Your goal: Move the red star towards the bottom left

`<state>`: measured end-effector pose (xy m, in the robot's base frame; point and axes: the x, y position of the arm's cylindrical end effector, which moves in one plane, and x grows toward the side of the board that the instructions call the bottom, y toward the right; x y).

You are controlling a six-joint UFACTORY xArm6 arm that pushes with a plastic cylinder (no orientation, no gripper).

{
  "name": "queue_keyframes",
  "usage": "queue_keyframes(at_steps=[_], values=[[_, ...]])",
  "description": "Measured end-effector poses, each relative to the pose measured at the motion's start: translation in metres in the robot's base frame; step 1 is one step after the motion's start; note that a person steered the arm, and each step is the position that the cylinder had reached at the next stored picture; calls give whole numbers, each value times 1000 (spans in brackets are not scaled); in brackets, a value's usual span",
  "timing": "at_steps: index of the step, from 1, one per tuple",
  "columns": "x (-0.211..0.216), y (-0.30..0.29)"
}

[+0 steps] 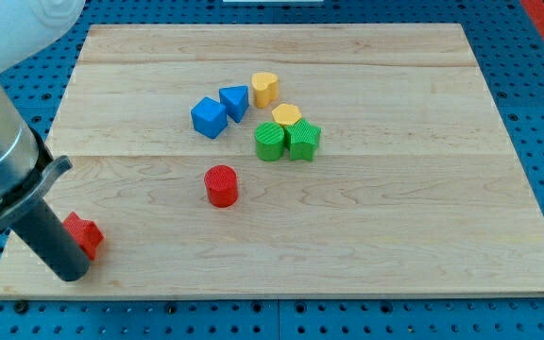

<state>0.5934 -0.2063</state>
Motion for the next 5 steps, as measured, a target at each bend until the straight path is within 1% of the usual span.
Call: queue_keyframes(at_steps=[1,2,3,5], values=[[1,31],[-7,76],[-37,80],[-41,23]])
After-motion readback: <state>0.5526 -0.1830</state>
